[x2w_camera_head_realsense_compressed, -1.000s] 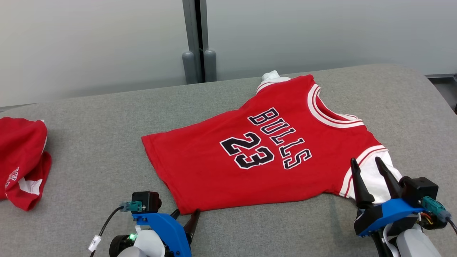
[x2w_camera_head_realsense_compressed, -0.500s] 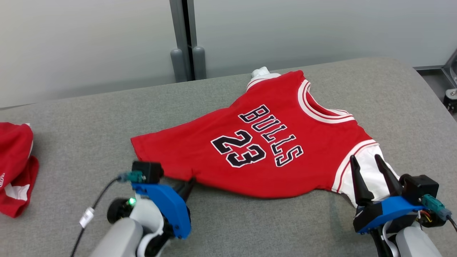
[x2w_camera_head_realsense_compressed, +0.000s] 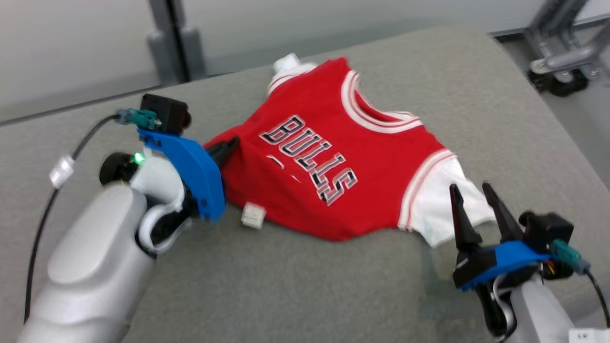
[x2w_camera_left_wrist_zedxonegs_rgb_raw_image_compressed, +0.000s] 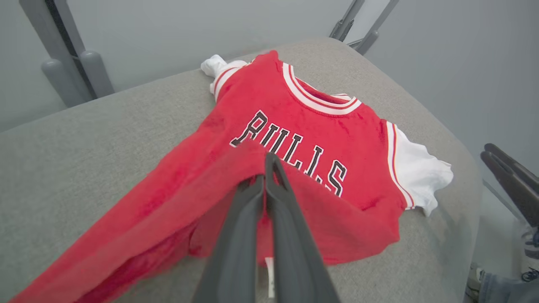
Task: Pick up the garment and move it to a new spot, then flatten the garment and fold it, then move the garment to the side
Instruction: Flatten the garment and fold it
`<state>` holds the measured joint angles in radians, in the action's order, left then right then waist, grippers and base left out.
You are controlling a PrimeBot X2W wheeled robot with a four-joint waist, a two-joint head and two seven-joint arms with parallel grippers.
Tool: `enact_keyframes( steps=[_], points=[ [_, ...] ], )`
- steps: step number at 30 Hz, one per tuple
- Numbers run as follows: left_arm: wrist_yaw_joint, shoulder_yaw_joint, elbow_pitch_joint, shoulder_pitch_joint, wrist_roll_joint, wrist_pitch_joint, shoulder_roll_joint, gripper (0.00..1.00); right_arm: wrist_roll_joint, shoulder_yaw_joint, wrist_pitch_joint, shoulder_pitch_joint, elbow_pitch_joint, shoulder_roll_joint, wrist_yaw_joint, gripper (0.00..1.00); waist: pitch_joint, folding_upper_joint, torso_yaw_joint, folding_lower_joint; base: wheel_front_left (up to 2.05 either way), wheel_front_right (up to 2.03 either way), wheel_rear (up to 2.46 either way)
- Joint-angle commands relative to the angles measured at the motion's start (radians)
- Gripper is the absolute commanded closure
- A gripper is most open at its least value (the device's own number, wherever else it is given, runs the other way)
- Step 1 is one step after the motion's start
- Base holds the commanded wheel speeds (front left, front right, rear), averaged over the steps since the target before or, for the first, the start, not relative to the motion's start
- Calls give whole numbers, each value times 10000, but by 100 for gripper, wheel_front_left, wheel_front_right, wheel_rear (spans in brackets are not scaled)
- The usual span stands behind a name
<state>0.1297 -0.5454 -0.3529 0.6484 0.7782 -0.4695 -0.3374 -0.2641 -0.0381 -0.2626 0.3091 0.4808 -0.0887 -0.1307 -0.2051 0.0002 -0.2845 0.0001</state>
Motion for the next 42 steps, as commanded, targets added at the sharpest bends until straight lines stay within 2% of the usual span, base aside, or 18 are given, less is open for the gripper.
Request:
enact_keyframes(
  steps=[1, 7, 12, 13, 14, 21, 25, 30, 35, 42],
  points=[
    [13, 121, -373, 502, 291, 67, 54, 100, -56, -40, -32, 180, -19, 74, -1, 0, -54, -2, -394, -1, 0, 0, 0],
    [14, 250, -1956, 1593, 1071, 417, 277, 100, -173, -84, -32, 262, -17, 244, -1, 0, -370, -2, -1288, -1, 0, 0, 0],
    [14, -15, -3049, 2152, 1479, 1205, 518, 100, -212, -114, -32, 278, -62, 318, -1, 0, -461, -2, -1543, -1, 0, 0, 0],
    [14, -82, -3221, 2193, 1572, 1352, 552, 80, -195, -113, -32, 285, -69, 337, -1, 0, -452, -2, -1545, -1, 0, 0, 0],
    [14, -156, -3443, 2225, 1650, 1446, 556, 0, -174, -142, -32, 284, -56, 347, -1, 0, -423, -2, -1524, -1, 0, 0, 0],
    [14, -1477, -3392, 2311, 2081, 1444, -24, 0, 9, -146, -32, 189, 32, 270, -1, 0, -99, -2, -1004, -1, 0, 0, 0],
    [14, -2185, -2985, 2045, 2514, 889, -391, 0, 35, -201, -30, 169, 44, 185, -1, 0, 23, -2, -807, -1, 0, 0, 0],
    [14, -3183, -2041, 1856, 3455, -227, -1106, 0, 52, -331, -32, 219, 60, 100, -1, 0, 44, -2, -654, -1, 0, 0, 0],
    [14, -3824, -2016, 2108, 3576, -321, -1495, 0, -109, -523, -31, 349, 39, 144, -1, 0, -189, -2, -876, -1, 0, 0, 0],
    [15, -4425, -2759, 2550, 3510, 2, -1970, 0, -311, -619, -32, 484, -43, 289, -1, 0, -685, -2, -1548, -1, 0, 0, 0]
  ],
)
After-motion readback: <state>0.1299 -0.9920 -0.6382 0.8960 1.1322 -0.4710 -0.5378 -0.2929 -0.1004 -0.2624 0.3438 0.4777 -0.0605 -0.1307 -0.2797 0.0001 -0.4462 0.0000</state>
